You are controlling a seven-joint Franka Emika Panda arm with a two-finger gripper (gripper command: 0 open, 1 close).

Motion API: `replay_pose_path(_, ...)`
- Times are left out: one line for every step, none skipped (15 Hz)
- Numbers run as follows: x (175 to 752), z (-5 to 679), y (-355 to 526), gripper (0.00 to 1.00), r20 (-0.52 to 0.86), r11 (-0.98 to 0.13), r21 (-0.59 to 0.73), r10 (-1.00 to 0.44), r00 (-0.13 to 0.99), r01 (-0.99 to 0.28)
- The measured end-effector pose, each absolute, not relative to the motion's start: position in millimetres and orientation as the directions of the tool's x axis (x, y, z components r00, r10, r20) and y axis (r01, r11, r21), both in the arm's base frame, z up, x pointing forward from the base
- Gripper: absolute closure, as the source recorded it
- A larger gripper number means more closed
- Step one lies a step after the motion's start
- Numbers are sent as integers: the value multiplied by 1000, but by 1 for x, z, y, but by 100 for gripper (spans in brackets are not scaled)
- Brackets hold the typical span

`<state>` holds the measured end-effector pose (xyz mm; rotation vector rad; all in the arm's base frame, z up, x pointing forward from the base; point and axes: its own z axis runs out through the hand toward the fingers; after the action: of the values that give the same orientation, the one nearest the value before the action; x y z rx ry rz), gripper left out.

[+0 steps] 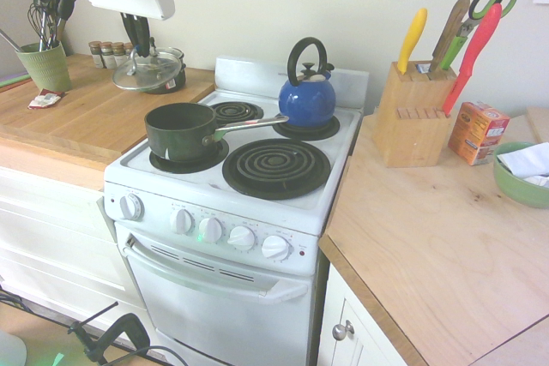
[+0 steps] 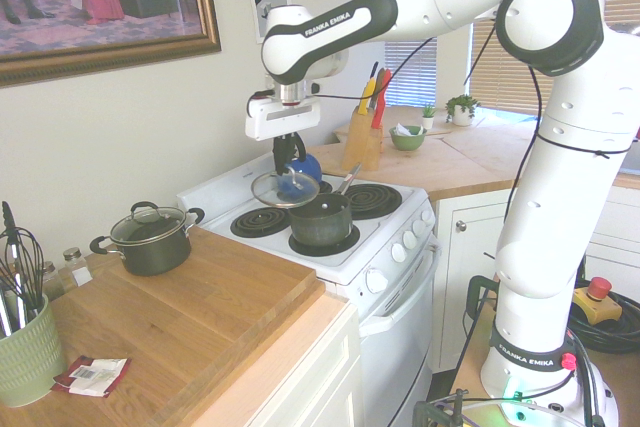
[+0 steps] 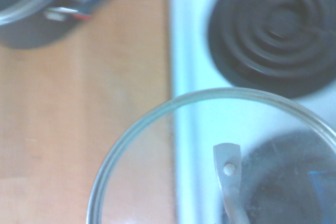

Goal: Cover the lid of the pot

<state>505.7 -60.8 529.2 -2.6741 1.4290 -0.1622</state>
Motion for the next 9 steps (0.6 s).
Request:
replay_pose_path(496,523,-74,100,34,-530,-135,-847,530,-837)
replay_pose_path(487,515,-86,100,22,-510,-127,-859,511,-851)
replay_pose_path(480,506,-95,100,13,-494,-119,-868,496,-861)
replay_pose_path(475,497,-104,100,7,-481,-115,-875,483,-869)
replay_pose_path(472,491,-111,100,5,-470,-114,-881,472,-875)
replay_pose_path(470,487,-116,100,2,-459,-115,-887,462,-881)
replay_pose_path(469,484,-122,100,0,-449,-118,-892,452,-886)
replay_pose_path(469,483,-126,100,1,-442,-124,-896,445,-889)
replay_pose_path(470,483,-128,100,3,-437,-129,-898,440,-890)
